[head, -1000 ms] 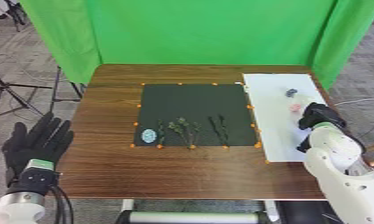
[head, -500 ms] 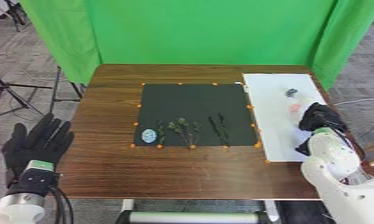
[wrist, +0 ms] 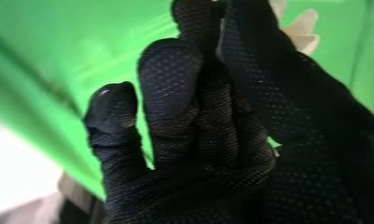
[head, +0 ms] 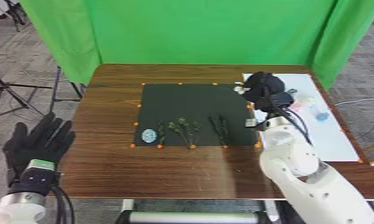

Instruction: Arrange flowers

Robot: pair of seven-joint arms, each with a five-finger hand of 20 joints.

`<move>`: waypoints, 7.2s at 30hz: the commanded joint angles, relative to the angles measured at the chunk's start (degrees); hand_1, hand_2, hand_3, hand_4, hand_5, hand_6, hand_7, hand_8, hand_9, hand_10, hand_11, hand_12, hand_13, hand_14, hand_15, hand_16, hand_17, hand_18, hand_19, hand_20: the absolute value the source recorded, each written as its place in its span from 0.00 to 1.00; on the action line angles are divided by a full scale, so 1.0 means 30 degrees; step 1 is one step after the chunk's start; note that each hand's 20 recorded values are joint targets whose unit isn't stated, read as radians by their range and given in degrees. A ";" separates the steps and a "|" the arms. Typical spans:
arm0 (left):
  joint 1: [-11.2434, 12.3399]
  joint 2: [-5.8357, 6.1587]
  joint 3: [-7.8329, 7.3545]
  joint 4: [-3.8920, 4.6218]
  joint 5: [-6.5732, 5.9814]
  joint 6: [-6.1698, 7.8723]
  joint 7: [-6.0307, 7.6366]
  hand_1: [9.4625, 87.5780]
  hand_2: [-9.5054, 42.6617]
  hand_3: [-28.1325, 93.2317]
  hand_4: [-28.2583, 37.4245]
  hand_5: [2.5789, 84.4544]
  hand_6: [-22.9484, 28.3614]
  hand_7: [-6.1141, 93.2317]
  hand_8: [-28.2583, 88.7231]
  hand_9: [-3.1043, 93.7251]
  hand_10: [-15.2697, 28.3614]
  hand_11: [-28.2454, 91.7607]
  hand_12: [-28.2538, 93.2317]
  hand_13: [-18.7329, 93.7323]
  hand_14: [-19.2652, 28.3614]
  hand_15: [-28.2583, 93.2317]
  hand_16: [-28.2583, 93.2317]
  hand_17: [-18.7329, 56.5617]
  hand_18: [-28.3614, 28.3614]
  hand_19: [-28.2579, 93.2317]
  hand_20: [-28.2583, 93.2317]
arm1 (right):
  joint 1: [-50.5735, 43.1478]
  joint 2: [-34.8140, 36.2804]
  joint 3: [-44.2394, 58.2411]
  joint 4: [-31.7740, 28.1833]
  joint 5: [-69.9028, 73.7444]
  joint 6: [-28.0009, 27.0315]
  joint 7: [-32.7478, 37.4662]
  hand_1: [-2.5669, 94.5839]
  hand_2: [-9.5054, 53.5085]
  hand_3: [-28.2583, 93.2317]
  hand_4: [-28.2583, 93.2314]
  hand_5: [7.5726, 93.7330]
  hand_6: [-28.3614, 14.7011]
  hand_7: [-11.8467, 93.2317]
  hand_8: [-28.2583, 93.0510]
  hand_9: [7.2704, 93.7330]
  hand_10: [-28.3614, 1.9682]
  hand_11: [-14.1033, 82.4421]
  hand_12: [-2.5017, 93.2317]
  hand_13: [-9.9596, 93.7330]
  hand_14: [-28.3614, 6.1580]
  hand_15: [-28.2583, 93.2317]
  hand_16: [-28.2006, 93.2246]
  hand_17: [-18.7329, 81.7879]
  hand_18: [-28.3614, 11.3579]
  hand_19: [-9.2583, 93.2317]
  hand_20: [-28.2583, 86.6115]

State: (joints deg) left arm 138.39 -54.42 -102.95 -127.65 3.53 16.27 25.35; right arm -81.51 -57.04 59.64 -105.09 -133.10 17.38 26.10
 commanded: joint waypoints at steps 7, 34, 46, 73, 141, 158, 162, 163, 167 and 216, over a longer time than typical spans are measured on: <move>-0.1731 0.0323 0.0999 0.0550 0.0349 -0.0167 -0.1205 0.25 0.33 0.82 0.00 0.43 0.59 0.26 0.15 0.35 0.68 0.42 0.32 0.37 0.69 0.53 0.16 0.22 0.67 0.46 0.29 | 0.4837 -0.4437 -0.6480 0.3882 0.2355 -0.0628 -0.2928 0.64 0.00 0.80 0.00 0.78 0.70 0.44 0.25 0.91 0.69 0.21 0.39 0.79 0.65 0.70 0.59 0.56 0.17 0.93 0.63; -0.2243 0.0686 0.1458 0.0719 0.0028 -0.0211 -0.0724 0.25 0.33 0.83 0.00 0.43 0.59 0.25 0.15 0.36 0.68 0.42 0.32 0.37 0.70 0.53 0.16 0.22 0.67 0.46 0.29 | 0.6738 -0.6496 -0.8070 0.7227 0.0960 -0.3616 -0.0794 0.61 0.00 0.82 0.00 0.63 0.63 0.38 0.19 0.68 0.54 0.31 0.19 0.74 0.71 0.60 0.60 0.54 0.18 0.90 0.60; -0.2110 0.0667 0.1396 0.0655 0.0011 -0.0089 -0.0714 0.25 0.33 0.83 0.00 0.43 0.59 0.26 0.15 0.36 0.68 0.42 0.32 0.37 0.70 0.53 0.16 0.22 0.66 0.46 0.29 | 0.6321 -0.6521 -0.6969 0.6507 0.1868 -0.4570 -0.2507 0.56 0.00 0.85 0.00 0.54 0.61 0.35 0.10 0.57 0.49 0.29 0.17 0.71 0.64 0.63 0.56 0.53 0.17 0.91 0.59; -0.0197 -0.0064 -0.0375 0.0121 0.0007 -0.0354 -0.0316 0.25 0.34 0.82 0.00 0.43 0.59 0.26 0.15 0.36 0.68 0.42 0.32 0.37 0.70 0.53 0.16 0.22 0.67 0.46 0.29 | -0.4516 0.1215 0.6909 -0.1221 0.3103 -0.6566 0.4121 0.34 0.21 0.88 0.04 0.47 0.48 0.25 0.14 0.46 0.34 0.25 0.17 0.60 0.37 0.72 0.42 0.48 0.11 0.87 0.60; 0.0076 -0.0212 0.0168 0.0131 0.0039 -0.0443 -0.0414 0.24 0.34 0.82 0.00 0.43 0.59 0.25 0.16 0.35 0.68 0.42 0.33 0.36 0.69 0.52 0.16 0.21 0.67 0.45 0.29 | -0.2114 0.0338 0.5077 -0.0844 0.0326 -0.2651 0.4487 0.61 0.05 0.81 0.00 0.78 0.64 0.40 0.25 0.89 0.64 0.27 0.40 0.77 0.56 0.71 0.53 0.55 0.16 0.92 0.59; -0.1874 0.0120 0.1480 0.0681 0.0100 -0.0399 -0.0991 0.24 0.34 0.82 0.00 0.43 0.59 0.25 0.16 0.36 0.68 0.42 0.33 0.37 0.69 0.52 0.16 0.21 0.67 0.45 0.29 | 0.4057 -0.4560 -0.2656 0.2149 0.1341 -0.7426 0.0276 0.61 0.05 0.80 0.00 0.77 0.64 0.40 0.24 0.87 0.65 0.24 0.39 0.75 0.57 0.69 0.55 0.53 0.17 0.91 0.60; -0.2060 0.0231 0.1541 0.0727 -0.0094 -0.0502 -0.0979 0.24 0.34 0.82 0.00 0.43 0.59 0.26 0.16 0.36 0.68 0.42 0.33 0.37 0.70 0.52 0.16 0.21 0.67 0.45 0.29 | 0.4741 -0.4642 -0.4194 0.3280 -0.0654 -0.7113 -0.0079 0.61 0.05 0.80 0.00 0.77 0.64 0.40 0.24 0.86 0.65 0.23 0.38 0.75 0.57 0.69 0.56 0.53 0.17 0.91 0.60; -0.2078 0.0224 0.1521 0.0716 -0.0009 -0.0452 -0.1086 0.24 0.34 0.82 0.00 0.43 0.59 0.26 0.16 0.36 0.68 0.42 0.33 0.37 0.70 0.52 0.16 0.21 0.67 0.45 0.29 | 0.4872 -0.4578 -0.4686 0.3694 -0.1918 -0.6766 -0.0307 0.61 0.05 0.80 0.00 0.77 0.64 0.40 0.24 0.86 0.65 0.23 0.38 0.75 0.57 0.69 0.56 0.53 0.16 0.91 0.60; -0.2156 0.0220 0.1486 0.0733 0.0321 -0.0243 -0.1321 0.24 0.34 0.82 0.00 0.43 0.59 0.25 0.16 0.36 0.68 0.42 0.33 0.37 0.70 0.52 0.16 0.21 0.67 0.45 0.29 | 0.4926 -0.4579 -0.5355 0.4279 -0.3149 -0.6816 -0.0520 0.61 0.05 0.80 0.00 0.77 0.65 0.39 0.24 0.85 0.65 0.23 0.38 0.73 0.57 0.68 0.56 0.53 0.16 0.90 0.60; -0.2417 0.0308 0.1597 0.0891 0.0061 -0.0340 -0.1215 0.24 0.34 0.82 0.00 0.43 0.59 0.26 0.15 0.36 0.68 0.42 0.33 0.37 0.70 0.52 0.16 0.21 0.68 0.46 0.29 | 0.5444 -0.6108 -0.4046 0.5047 -0.0133 -1.2465 -0.1868 0.49 0.30 0.92 0.05 0.41 0.56 0.26 0.12 0.43 0.56 0.24 0.13 0.62 0.47 0.68 0.51 0.47 0.13 0.87 0.59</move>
State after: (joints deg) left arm 131.36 -53.73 -98.46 -125.11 3.90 15.51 21.43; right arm -67.24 -73.86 48.09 -91.05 -132.63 -20.56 20.47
